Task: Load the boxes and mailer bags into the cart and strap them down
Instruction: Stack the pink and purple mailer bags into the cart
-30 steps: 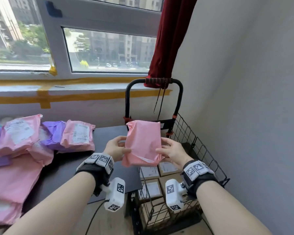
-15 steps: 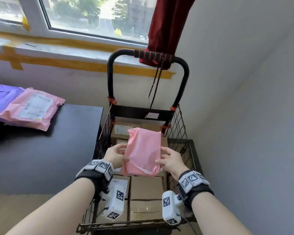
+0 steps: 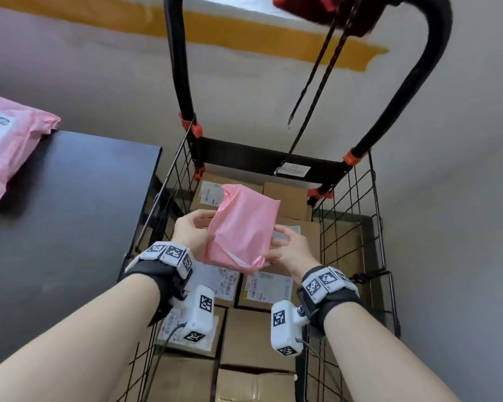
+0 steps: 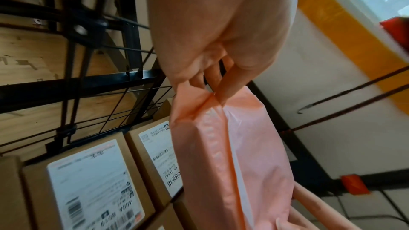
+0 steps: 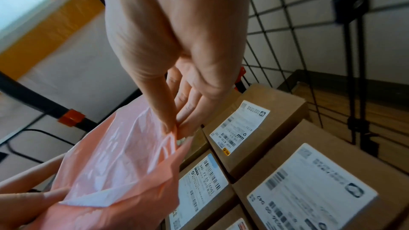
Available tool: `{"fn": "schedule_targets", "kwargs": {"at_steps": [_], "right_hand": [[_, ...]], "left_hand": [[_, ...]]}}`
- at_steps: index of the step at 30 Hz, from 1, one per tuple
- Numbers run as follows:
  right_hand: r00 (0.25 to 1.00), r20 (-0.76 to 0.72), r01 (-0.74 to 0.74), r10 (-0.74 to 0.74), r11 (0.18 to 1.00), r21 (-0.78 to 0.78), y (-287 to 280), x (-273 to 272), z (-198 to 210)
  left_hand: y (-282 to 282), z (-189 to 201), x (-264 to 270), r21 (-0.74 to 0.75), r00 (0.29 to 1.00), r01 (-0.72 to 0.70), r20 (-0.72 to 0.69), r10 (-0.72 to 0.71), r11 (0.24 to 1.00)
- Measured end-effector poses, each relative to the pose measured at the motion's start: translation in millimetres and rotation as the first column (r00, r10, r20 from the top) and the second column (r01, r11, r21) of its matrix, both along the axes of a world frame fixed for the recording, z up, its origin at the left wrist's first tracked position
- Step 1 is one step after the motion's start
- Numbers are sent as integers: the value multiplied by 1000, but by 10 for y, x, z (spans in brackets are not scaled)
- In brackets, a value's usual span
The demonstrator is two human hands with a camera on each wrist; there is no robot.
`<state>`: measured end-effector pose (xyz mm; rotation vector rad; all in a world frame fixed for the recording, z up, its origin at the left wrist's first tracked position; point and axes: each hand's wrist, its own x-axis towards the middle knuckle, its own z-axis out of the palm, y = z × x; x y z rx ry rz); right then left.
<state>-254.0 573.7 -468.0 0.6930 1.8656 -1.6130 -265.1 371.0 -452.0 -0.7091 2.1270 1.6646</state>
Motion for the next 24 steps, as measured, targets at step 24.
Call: {"fn": "schedule_targets", "kwargs": {"at_steps": [24], "right_hand": [[989, 73, -133, 127, 988, 81, -569, -998, -1085]], "left_hand": [[-41, -1016, -619, -181, 970, -217, 73, 233, 959]]}}
